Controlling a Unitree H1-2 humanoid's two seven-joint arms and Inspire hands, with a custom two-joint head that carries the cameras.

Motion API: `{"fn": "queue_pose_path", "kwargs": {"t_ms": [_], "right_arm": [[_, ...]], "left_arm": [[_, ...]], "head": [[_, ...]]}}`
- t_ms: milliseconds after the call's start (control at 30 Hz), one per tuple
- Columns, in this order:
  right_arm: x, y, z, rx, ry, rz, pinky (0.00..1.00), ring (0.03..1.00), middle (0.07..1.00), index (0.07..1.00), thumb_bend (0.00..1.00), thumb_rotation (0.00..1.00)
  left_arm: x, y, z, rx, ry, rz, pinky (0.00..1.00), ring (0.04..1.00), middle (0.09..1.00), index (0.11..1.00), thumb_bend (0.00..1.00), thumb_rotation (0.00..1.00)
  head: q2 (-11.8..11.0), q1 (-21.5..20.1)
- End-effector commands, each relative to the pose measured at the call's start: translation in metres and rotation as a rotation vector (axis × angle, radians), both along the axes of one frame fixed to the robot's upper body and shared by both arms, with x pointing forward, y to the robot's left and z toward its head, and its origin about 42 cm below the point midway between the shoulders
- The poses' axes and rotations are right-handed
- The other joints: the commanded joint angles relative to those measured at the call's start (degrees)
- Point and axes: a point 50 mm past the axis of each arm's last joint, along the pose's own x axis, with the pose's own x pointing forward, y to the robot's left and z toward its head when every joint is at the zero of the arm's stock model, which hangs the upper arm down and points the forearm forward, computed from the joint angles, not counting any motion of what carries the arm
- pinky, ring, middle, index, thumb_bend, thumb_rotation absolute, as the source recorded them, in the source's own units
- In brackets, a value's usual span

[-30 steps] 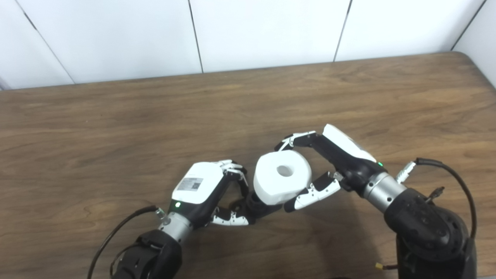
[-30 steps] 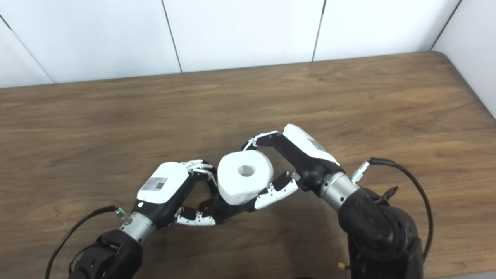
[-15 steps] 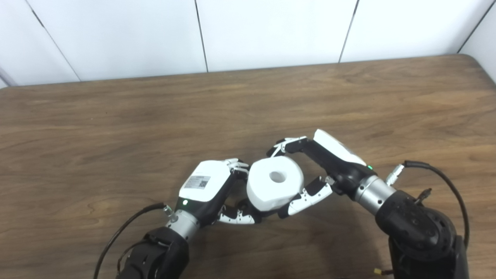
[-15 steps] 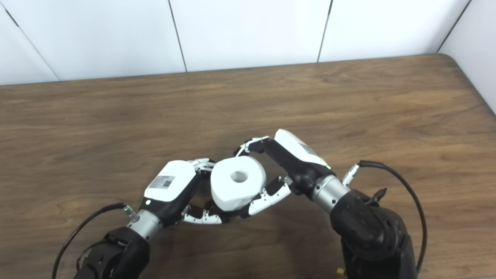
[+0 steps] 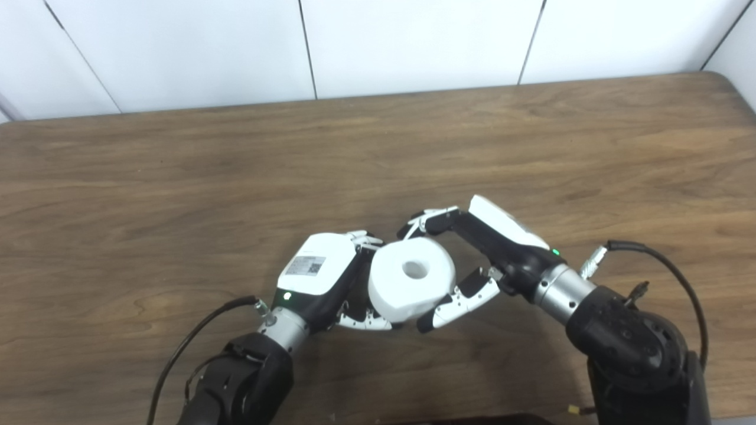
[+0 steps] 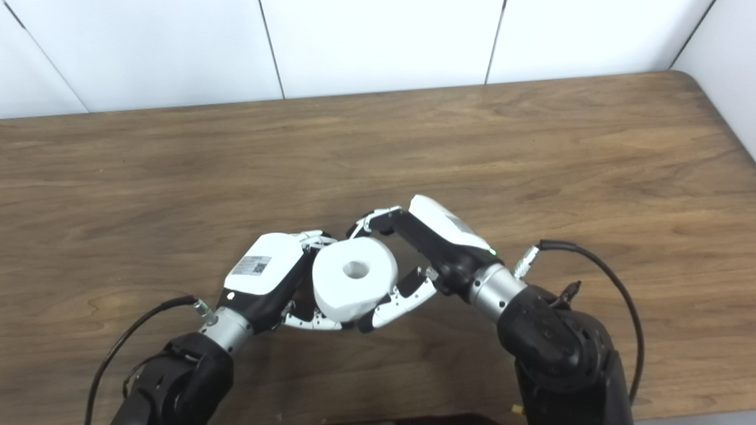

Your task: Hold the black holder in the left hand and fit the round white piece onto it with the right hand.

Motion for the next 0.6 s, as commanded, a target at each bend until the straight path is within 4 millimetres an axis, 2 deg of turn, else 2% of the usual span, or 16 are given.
{"fn": "queue_pose_path", "kwargs": {"t_ms": [0,233,567], "right_arm": [[0.000,0.002,0.008,0.010,-0.058,0.002,0.79,0.879,0.762,0.483,0.52,0.14],[-0.002,0.004,0.003,-0.001,-0.072,0.004,0.76,0.872,0.760,0.483,0.52,0.14],[-0.005,0.001,-0.007,-0.013,-0.093,-0.006,0.76,0.876,0.761,0.482,0.52,0.14]], "left_arm": [[-0.005,-0.001,-0.009,0.041,0.067,-0.024,0.84,0.873,0.795,0.486,0.52,0.05],[-0.006,-0.003,-0.007,0.040,0.065,-0.024,0.83,0.869,0.792,0.486,0.52,0.05],[-0.007,-0.003,-0.007,0.039,0.066,-0.026,0.84,0.871,0.794,0.486,0.52,0.05]], "head": [[0.1,0.0],[0.3,0.0],[0.0,-0.1]]}}
